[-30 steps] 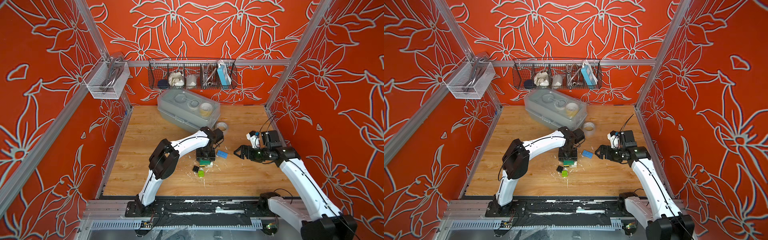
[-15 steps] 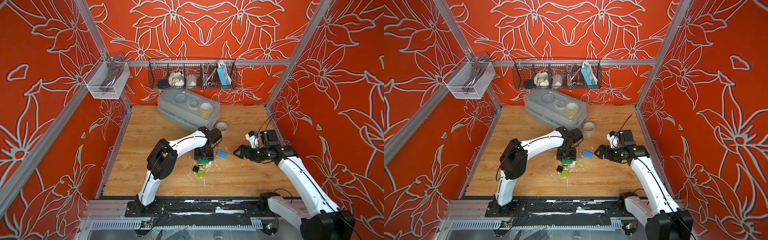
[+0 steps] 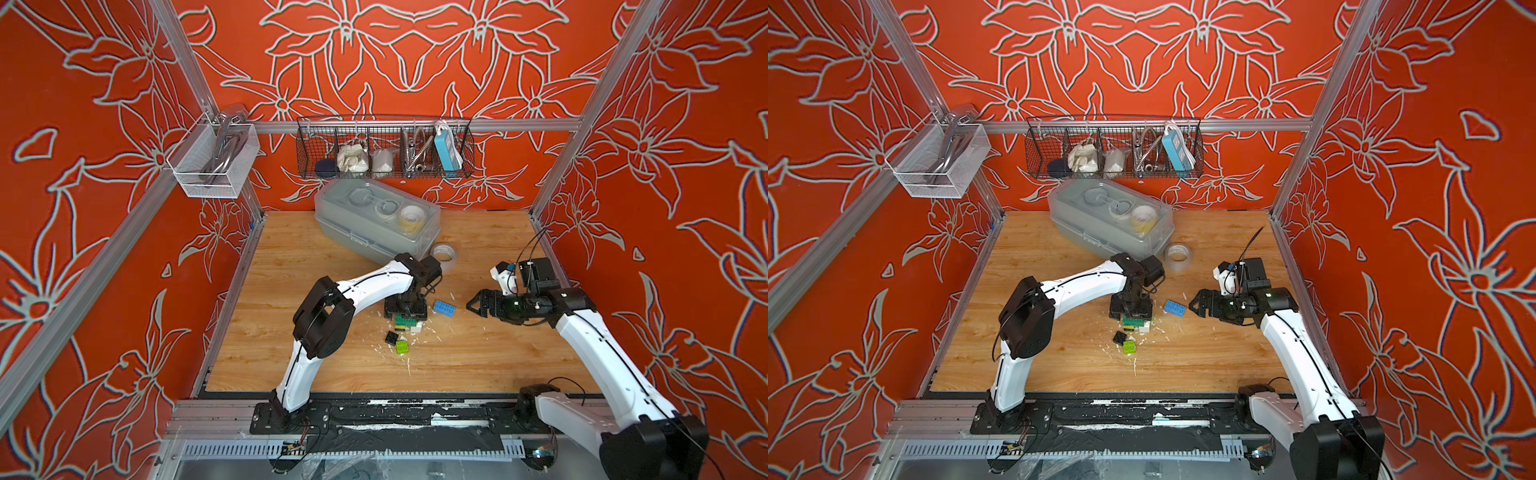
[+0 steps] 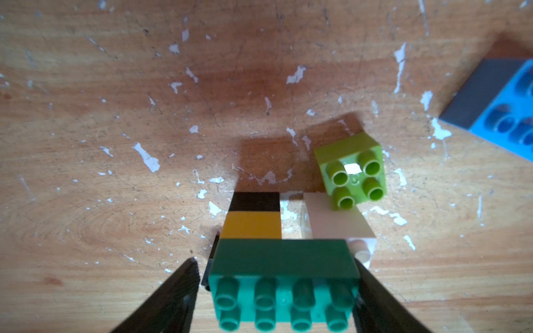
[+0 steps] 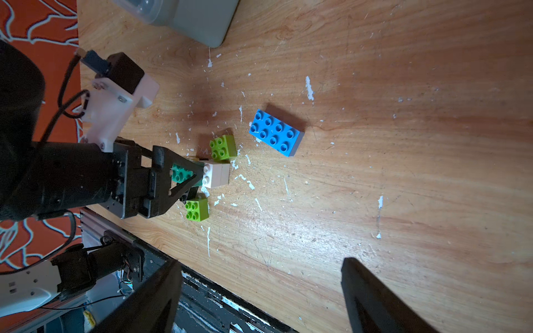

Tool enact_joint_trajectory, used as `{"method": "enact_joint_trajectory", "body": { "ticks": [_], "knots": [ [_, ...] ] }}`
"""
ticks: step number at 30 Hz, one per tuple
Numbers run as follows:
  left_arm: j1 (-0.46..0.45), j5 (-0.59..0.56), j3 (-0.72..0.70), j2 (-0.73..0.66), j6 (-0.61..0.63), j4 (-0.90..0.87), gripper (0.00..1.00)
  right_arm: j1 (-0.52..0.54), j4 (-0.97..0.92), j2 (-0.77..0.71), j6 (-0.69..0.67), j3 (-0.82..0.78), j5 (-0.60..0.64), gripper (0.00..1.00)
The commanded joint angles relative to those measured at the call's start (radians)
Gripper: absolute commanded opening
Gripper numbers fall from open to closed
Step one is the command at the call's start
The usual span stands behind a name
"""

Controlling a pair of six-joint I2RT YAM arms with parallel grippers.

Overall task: Assemble a giraffe with lego
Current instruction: Assemble the lego brick with the lego brick, then pick up the lego brick from the center of the board.

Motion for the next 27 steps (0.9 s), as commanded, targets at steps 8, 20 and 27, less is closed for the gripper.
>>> {"method": "enact_joint_trajectory", "body": {
  "ticks": [8,20,27],
  "knots": [
    [0.008,-0.018,-0.017,-0.192,-0.016,-0.028,0.8,0.066,-0.018,0.004,0.019,0.043,0.051,0.92],
    [0.005,0.033,-0.533,-0.501,-0.024,0.169,0.77,0.201,0.035,0.139,0.066,0.069,0.182,0.92],
    [-0.001,0.044,-0.641,-0.47,0.034,0.346,0.76,0.225,-0.004,0.174,0.068,0.122,0.204,0.92]
  ]
}}
